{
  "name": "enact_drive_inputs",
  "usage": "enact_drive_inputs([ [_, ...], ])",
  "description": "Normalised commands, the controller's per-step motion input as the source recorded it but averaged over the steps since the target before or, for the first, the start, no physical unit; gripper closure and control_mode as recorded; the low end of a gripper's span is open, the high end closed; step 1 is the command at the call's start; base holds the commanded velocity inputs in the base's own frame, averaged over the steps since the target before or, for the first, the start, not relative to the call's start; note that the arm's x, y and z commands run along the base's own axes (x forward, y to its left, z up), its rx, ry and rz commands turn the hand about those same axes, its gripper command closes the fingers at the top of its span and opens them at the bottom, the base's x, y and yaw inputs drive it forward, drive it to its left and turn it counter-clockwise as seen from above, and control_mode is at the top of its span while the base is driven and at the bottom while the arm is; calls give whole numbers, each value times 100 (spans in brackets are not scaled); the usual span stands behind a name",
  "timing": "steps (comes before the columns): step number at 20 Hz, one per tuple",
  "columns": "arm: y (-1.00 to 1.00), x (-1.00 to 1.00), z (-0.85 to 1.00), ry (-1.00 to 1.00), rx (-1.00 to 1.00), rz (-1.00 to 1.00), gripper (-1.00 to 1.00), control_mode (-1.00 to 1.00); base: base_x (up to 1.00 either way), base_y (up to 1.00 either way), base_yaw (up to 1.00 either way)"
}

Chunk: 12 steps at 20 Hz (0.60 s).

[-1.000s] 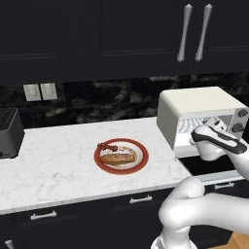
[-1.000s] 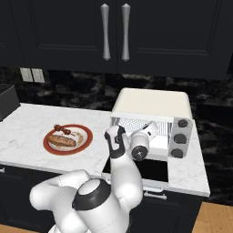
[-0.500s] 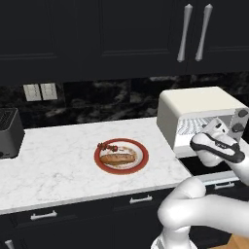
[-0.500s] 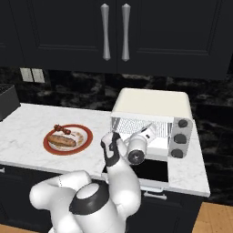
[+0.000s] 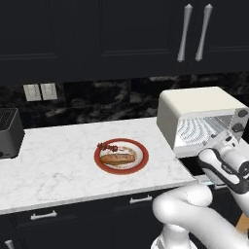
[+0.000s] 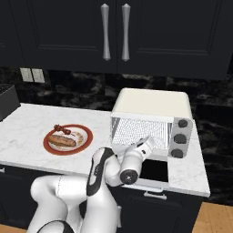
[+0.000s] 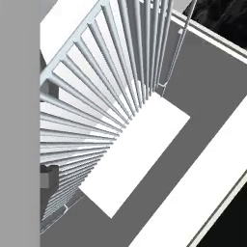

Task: Pick up the kebab skewer and baguette bread, and place them inside the toaster oven. Close the toaster oven door and start by setting the timer.

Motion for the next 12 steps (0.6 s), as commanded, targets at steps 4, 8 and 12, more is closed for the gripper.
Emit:
enact_drive_inputs([
  [4, -23, -74, 17, 13, 8, 5, 100, -100, 0, 0, 0],
  [8, -29, -79, 14, 15, 9, 7, 100, -100, 0, 0, 0],
  [12, -17, -49, 2, 12, 8, 5, 100, -100, 0, 0, 0],
])
